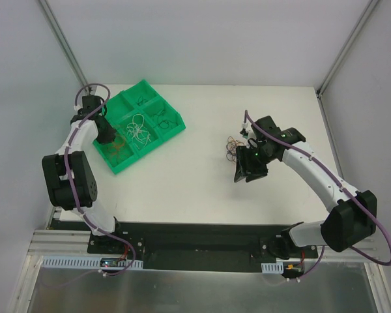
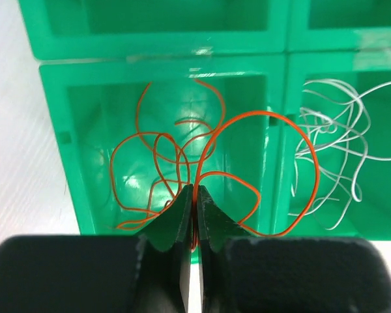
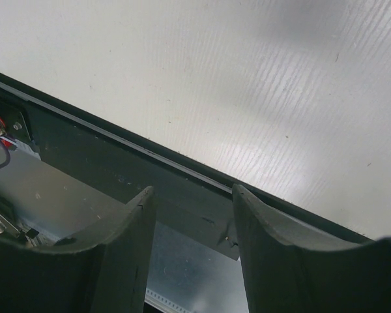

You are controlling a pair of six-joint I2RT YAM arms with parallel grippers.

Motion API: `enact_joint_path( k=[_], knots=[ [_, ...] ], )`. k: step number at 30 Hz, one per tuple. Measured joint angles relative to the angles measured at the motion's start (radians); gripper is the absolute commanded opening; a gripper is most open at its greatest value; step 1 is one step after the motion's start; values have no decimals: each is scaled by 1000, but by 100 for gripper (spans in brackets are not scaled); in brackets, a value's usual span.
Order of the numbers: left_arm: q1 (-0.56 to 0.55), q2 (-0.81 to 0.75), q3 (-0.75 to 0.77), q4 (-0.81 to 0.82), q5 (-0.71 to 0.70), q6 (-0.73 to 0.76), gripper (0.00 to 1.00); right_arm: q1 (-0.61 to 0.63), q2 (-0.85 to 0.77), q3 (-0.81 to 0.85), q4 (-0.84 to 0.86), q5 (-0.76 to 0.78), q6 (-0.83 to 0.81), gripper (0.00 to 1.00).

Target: Untangle the cables

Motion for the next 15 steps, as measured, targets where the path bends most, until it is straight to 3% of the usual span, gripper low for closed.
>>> enact_joint_path(
  k=[6, 10, 13, 15],
  knots=[
    [2, -2, -14, -29, -35, -75, 14, 0, -2, 0, 0, 0, 0, 52],
    [4, -11, -13, -46, -66, -105, 32, 0, -2, 0, -1, -1, 0, 52],
    [8, -29, -11, -66, -99, -124, 52, 0, -2, 0, -1, -6, 1, 52],
    [8, -53, -11, -79, -132, -138, 58, 0, -2, 0, -1, -11, 2, 52]
  ],
)
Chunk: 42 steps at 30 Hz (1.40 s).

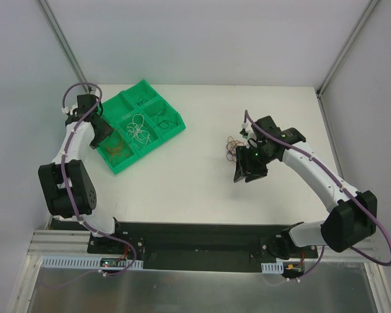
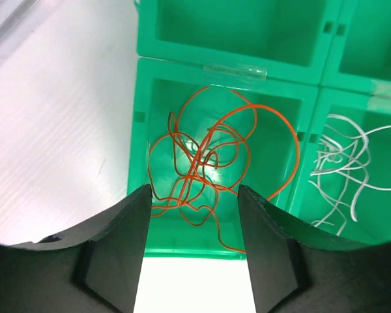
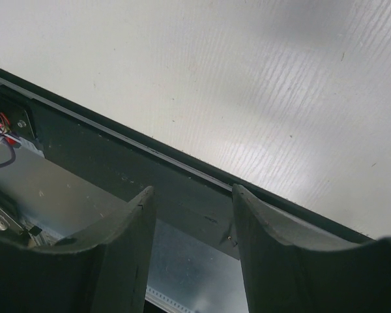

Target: Untangle the cables

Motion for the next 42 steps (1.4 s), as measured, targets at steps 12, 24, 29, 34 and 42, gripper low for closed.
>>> enact_joint_path(
  k=[12, 24, 29, 34, 42],
  knots=[
    [-31, -227, 27, -24, -31, 10, 70, -2, 42, 55, -4, -2, 13, 55],
    [-613, -293, -7, -6, 384, 258, 66, -275, 359, 267, 127, -4, 192, 63],
    [-616, -534, -167, -14, 478, 269, 66, -300, 627, 510, 138, 3, 195, 57],
    [-616, -728, -301, -26, 499, 262, 66, -292, 744, 577, 144, -13, 211, 46],
    [-616, -718, -320, -34, 501, 260, 65, -176, 702, 344, 218, -83, 217, 0]
  ],
)
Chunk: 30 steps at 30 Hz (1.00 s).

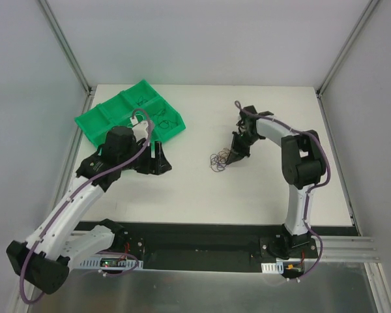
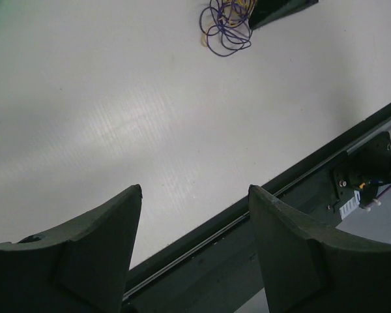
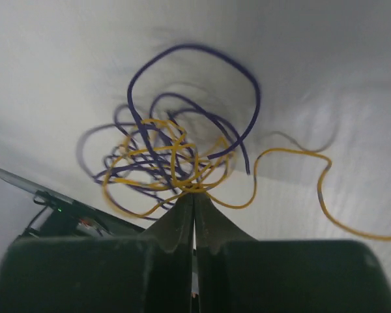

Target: Untangle the cables

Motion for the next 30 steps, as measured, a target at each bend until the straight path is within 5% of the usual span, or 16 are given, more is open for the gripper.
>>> enact_joint_path(
  k=[9, 14, 18, 23, 30],
  knots=[
    [-18, 406, 89, 95, 134, -72, 65, 210, -359, -346, 36, -19, -78, 1],
    [-117, 624, 193, 150, 208, -109, 68, 189, -531, -483, 102, -63, -90, 41],
    [-192, 758, 277, 179, 242, -114, 65, 179, -533, -541, 115, -66, -92, 42],
    [-245, 864, 336, 187, 251, -117, 48, 131, -549, -578, 120, -85, -87, 42],
    [-257, 954, 364, 183, 217, -139, 52, 98, -565, -616, 140, -125, -75, 43]
  ],
)
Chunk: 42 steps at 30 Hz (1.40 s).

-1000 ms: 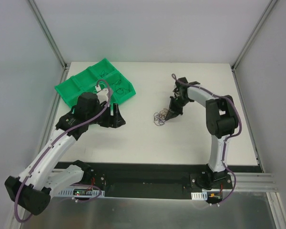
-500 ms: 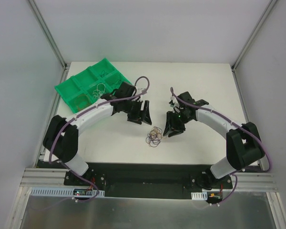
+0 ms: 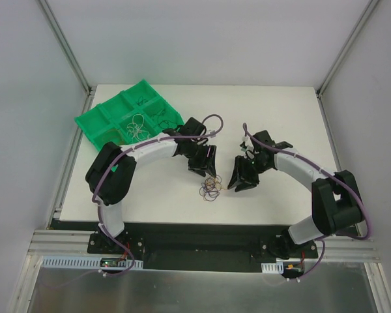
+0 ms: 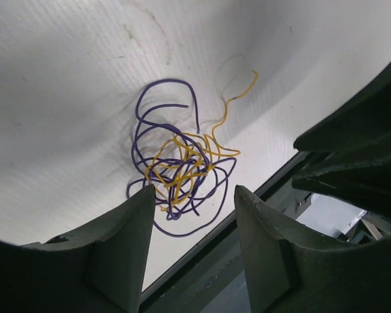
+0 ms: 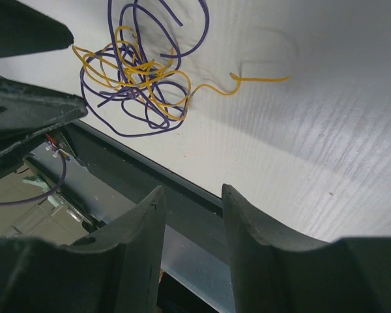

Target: Untangle the cables

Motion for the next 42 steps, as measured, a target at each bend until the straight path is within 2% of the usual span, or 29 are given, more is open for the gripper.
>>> enact_joint_path(
  k=[3, 6, 10, 13, 17, 20, 26, 34, 38, 42],
  knots=[
    [0, 26, 19, -10, -22, 2, 50, 1, -2, -14, 6, -21, 5, 43],
    [-1, 58, 56, -11, -27, 2, 38, 7, -1, -15, 21, -39, 8, 42],
    [-1, 89, 85, -8, -36, 2, 28, 21, 16, -15, 57, -69, 20, 42],
    [-1, 90, 85, -12, -35, 3, 30, 34, 55, -14, 81, -82, 32, 43],
    [-4, 90, 85, -12, -32, 7, 43, 51, 110, 1, 111, -98, 51, 43],
    [-6, 88, 80, -11, -23, 13, 44, 65, 136, 15, 134, -108, 61, 43],
    [-6, 85, 63, -13, -13, 40, 38, 86, 179, 28, 182, -112, 84, 34],
    [-6, 69, 40, -15, 16, 44, 37, 86, 224, 35, 204, -102, 109, 9],
    [-6, 53, 21, -18, 22, 44, 33, 86, 245, 48, 209, -101, 112, 2],
    [-6, 30, 7, -26, 23, 44, 27, 86, 246, 50, 211, -97, 112, 1]
  ],
)
